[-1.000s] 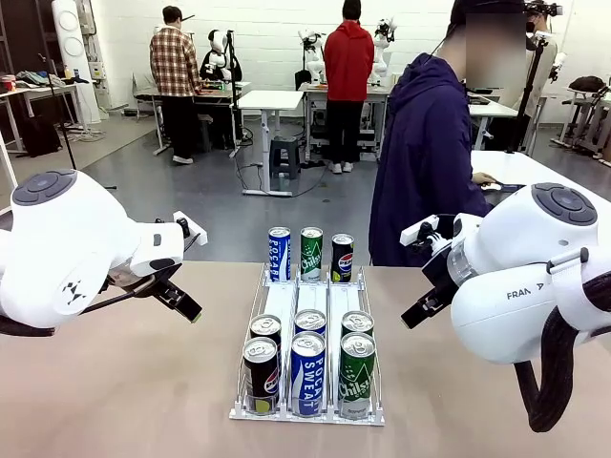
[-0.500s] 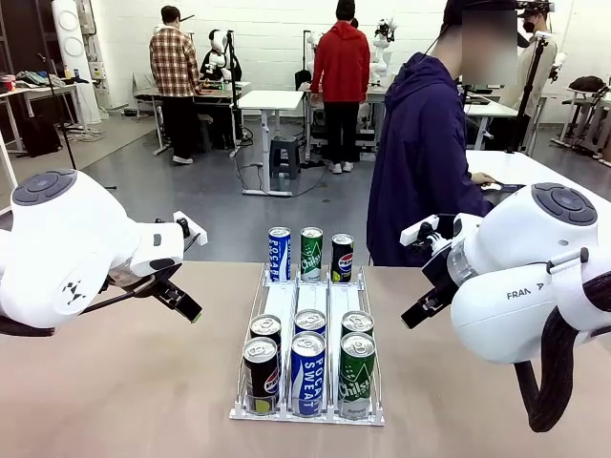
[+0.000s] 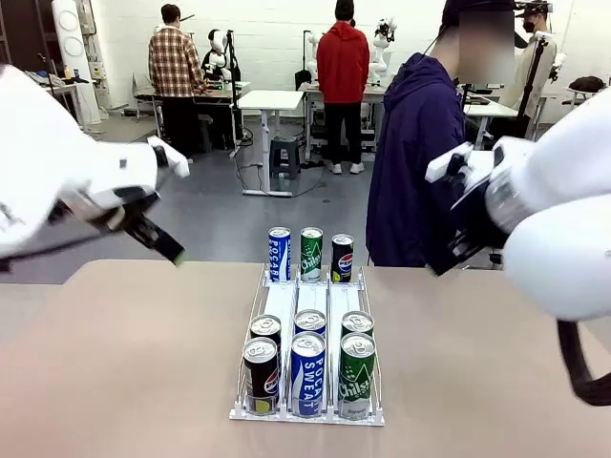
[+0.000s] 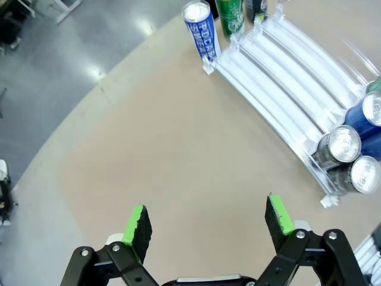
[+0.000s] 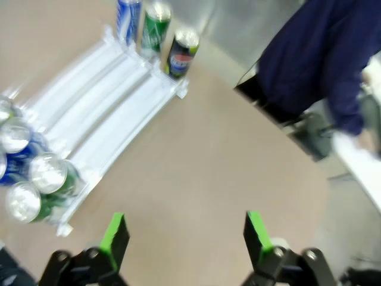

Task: Retrieve and hand over the desired beverage to the person.
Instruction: Pick up a can of the same type that the person held from the Automatic Can Dispenser.

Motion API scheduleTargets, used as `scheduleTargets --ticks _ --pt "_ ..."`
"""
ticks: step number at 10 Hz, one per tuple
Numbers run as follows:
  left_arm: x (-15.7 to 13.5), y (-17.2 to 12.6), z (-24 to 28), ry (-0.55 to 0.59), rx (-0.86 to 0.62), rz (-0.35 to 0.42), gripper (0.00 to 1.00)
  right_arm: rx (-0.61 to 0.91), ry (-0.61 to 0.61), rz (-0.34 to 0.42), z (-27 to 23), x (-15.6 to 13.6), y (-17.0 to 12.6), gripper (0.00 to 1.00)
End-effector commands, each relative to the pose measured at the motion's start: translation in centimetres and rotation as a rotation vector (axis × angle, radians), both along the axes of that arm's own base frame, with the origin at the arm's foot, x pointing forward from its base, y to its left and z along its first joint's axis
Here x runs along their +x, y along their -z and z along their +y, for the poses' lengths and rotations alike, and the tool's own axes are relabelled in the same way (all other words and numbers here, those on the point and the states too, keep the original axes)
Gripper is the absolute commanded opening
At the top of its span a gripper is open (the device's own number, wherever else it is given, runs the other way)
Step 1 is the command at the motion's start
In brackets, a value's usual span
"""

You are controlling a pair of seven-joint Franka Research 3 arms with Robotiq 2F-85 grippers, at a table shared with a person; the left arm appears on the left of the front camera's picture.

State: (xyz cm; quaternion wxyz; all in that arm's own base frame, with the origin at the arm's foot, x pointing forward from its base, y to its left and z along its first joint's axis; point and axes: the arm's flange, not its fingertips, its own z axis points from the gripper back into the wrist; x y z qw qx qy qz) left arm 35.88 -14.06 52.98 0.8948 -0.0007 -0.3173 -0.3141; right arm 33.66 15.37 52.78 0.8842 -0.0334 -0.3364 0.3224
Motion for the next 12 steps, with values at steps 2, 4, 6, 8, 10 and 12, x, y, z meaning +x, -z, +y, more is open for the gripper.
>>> scheduleTargets --ticks 2,4,6,8,10,12 --pt "-2.7 -6.5 0.6 -0.001 0.054 -0.065 1.00 -0.066 0.013 -0.013 1.3 -3.1 -7.5 1.00" --pt "-2.6 -6.4 0.7 0.008 0.009 -0.041 1.00 -0.118 0.067 -0.081 1.9 -4.2 -7.6 1.00" --pt "-2.6 -6.4 0.7 0.008 0.009 -0.041 1.00 -0.042 -0.005 -0.029 0.7 -4.3 -8.9 1.00" --pt "-3.5 -8.1 3.8 0.194 -0.139 0.083 1.00 0.068 -0.095 0.064 -1.9 -4.6 -9.3 1.00" --pt "-3.0 -9.1 10.9 0.468 -0.445 0.281 1.00 0.316 -0.260 0.248 -9.6 -3.9 -9.5 1.00" --pt "-3.1 -9.7 16.6 0.467 -0.576 0.258 1.00 0.475 -0.202 0.229 -15.8 -3.1 -10.3 1.00"
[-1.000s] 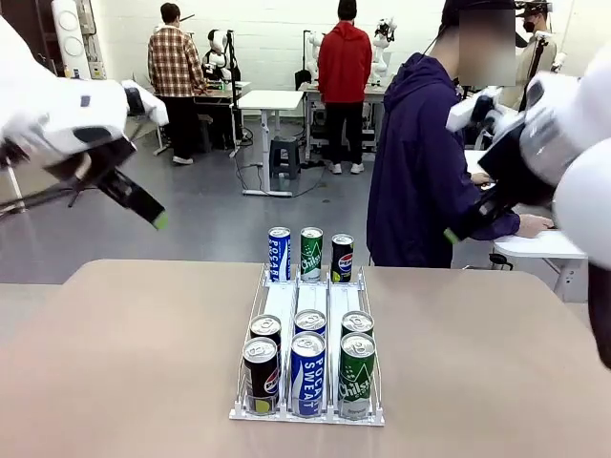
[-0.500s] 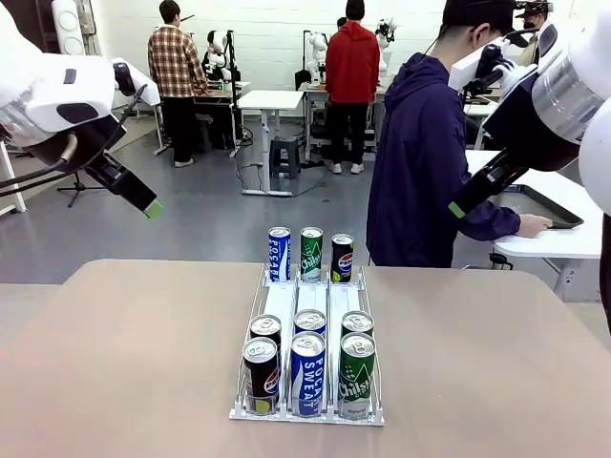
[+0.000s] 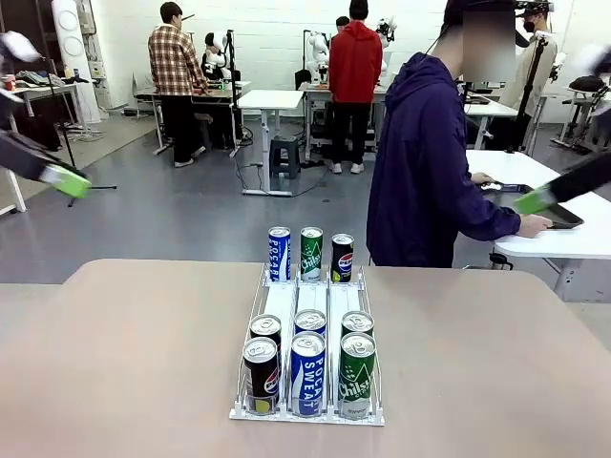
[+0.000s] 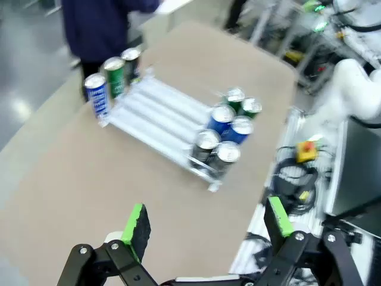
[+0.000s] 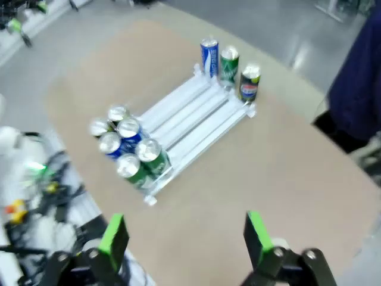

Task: Retrieve and hand over the desired beverage to the person.
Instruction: Pick up a can of the same type that the person held from the Automatic Can Dispenser.

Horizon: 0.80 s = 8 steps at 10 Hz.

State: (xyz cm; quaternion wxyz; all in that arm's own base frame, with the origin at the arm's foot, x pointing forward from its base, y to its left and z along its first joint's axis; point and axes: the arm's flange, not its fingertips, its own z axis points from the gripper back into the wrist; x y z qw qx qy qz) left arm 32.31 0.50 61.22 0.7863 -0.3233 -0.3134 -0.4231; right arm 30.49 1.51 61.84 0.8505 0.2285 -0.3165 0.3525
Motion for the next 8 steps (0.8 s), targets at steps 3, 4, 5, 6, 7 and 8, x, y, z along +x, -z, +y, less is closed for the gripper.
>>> scheduleTargets --ticks 3,4,5,6,7,8 --pt "-0.3 -1.9 6.4 -0.121 -0.085 0.108 1.00 0.141 0.205 0.049 -7.9 -0.3 -2.1 1.00" --pt "-0.7 -1.8 7.0 -0.151 -0.082 0.110 1.00 0.150 0.226 0.052 -8.7 -0.4 -2.2 1.00" --pt "-0.9 -2.2 7.3 -0.173 -0.067 0.107 1.00 0.141 0.226 0.068 -8.6 0.0 -2.1 1.00" --pt "-0.7 -1.8 7.9 -0.119 -0.104 0.118 1.00 0.135 0.202 0.037 -9.6 -0.8 -2.3 1.00" --pt "-0.7 -1.8 7.9 -0.119 -0.104 0.118 1.00 0.135 0.202 0.037 -9.6 -0.8 -2.3 1.00" --pt "-0.7 -1.8 7.9 -0.119 -0.104 0.118 1.00 0.135 0.202 0.037 -9.6 -0.8 -2.3 1.00"
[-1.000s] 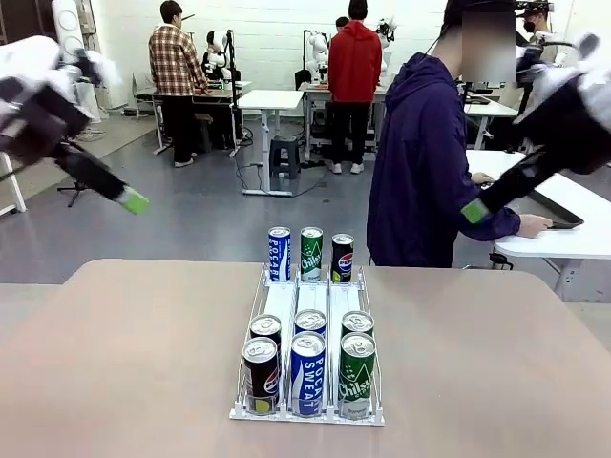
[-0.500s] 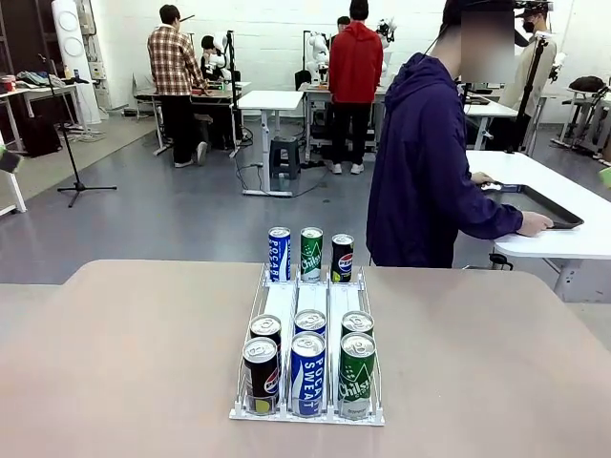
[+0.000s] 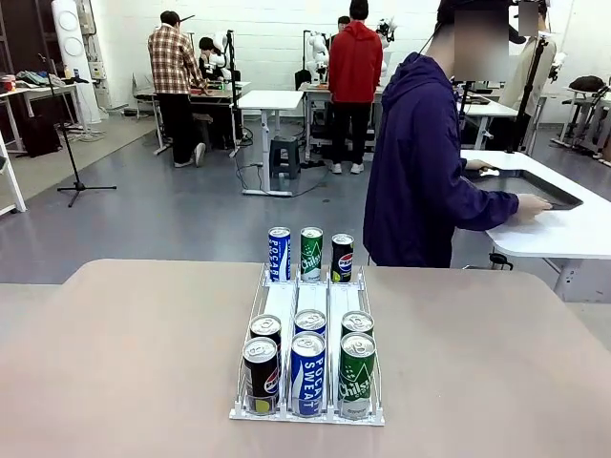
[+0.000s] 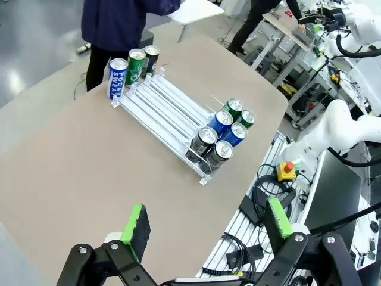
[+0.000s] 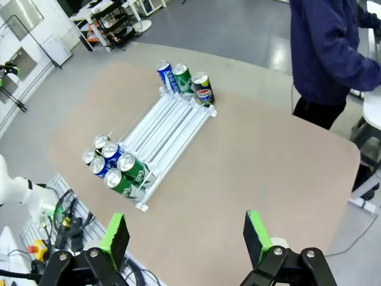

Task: Retrieve and hand over the desired beverage to the person.
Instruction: Pick up a can of the same type that the person held from the Automatic Can Dispenser.

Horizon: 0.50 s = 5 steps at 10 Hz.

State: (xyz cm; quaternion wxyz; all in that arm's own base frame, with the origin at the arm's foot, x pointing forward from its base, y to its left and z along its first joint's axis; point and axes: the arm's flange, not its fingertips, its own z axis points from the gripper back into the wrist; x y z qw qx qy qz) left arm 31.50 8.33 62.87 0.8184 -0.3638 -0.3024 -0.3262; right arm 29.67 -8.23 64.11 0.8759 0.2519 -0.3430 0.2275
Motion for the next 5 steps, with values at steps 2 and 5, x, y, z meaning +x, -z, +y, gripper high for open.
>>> scheduleTargets --ticks 2,5 --pt "0.12 -0.17 0.07 0.027 -0.009 -0.019 1.00 0.008 -0.026 -0.010 0.11 -0.02 0.00 1.00" --pt "0.12 -0.17 0.07 0.027 -0.009 -0.019 1.00 0.008 -0.026 -0.010 0.11 -0.02 0.00 1.00"
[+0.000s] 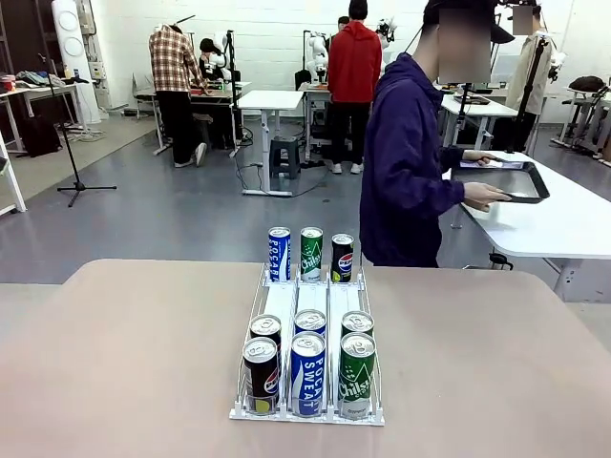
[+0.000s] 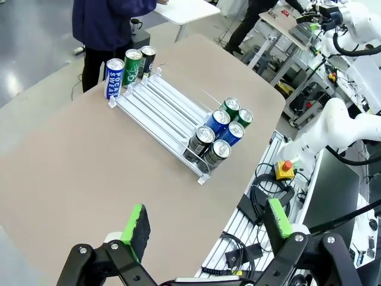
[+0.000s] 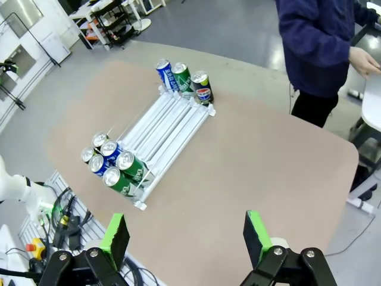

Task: Retrieve and hand over the desired beverage to the person.
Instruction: Pick up a can of the same type that the person held from the Automatic Can Dispenser.

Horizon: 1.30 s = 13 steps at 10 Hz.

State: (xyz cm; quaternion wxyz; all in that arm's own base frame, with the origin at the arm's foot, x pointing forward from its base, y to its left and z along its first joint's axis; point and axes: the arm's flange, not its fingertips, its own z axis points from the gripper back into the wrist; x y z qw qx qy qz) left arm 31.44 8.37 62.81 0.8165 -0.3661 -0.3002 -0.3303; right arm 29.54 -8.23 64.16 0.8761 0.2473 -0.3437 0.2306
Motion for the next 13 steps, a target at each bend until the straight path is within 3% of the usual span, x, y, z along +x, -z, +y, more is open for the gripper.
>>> scheduleTargets --ticks 1,13 --pt "0.18 -0.23 0.04 0.016 -0.008 -0.020 1.00 0.018 -0.024 -0.006 0.11 0.11 0.05 1.00" --pt "0.18 -0.23 0.04 0.016 -0.008 -0.020 1.00 0.018 -0.024 -0.006 0.11 0.11 0.05 1.00"
